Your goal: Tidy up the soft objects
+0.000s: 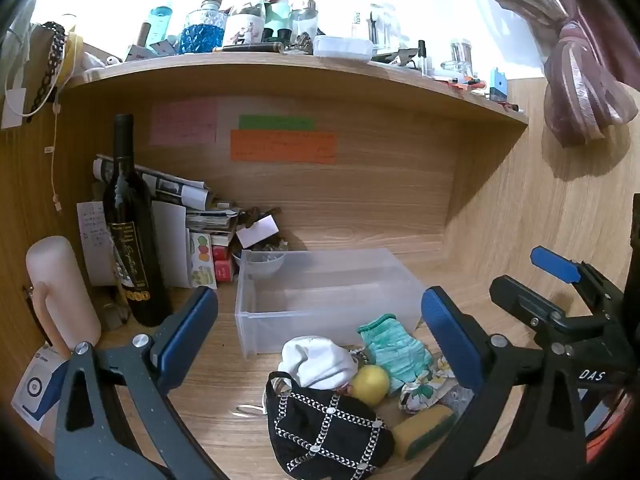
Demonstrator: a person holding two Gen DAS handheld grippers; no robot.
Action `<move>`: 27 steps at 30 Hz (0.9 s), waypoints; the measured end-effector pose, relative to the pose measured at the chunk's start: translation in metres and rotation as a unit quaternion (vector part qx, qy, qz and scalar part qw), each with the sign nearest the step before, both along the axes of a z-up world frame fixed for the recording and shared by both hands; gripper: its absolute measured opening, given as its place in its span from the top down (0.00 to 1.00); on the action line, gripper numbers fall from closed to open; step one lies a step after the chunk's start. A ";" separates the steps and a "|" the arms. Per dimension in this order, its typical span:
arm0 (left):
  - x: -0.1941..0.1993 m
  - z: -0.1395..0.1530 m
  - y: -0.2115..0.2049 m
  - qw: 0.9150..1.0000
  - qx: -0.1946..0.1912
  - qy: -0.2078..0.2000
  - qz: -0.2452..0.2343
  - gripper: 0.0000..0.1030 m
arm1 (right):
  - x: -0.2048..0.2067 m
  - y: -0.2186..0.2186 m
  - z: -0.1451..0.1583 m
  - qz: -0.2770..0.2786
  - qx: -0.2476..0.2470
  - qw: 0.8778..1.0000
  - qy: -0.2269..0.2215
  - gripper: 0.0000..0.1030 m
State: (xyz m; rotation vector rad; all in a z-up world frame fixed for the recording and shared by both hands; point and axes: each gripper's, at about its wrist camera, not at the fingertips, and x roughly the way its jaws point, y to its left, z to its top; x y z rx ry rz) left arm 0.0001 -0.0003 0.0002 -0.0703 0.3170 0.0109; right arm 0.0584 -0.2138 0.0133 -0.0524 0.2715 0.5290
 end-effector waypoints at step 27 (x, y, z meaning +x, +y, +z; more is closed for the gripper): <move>-0.006 0.000 0.002 1.000 -0.001 -0.015 -0.005 0.00 | 0.003 0.001 -0.002 0.000 -0.001 1.000 0.008 0.00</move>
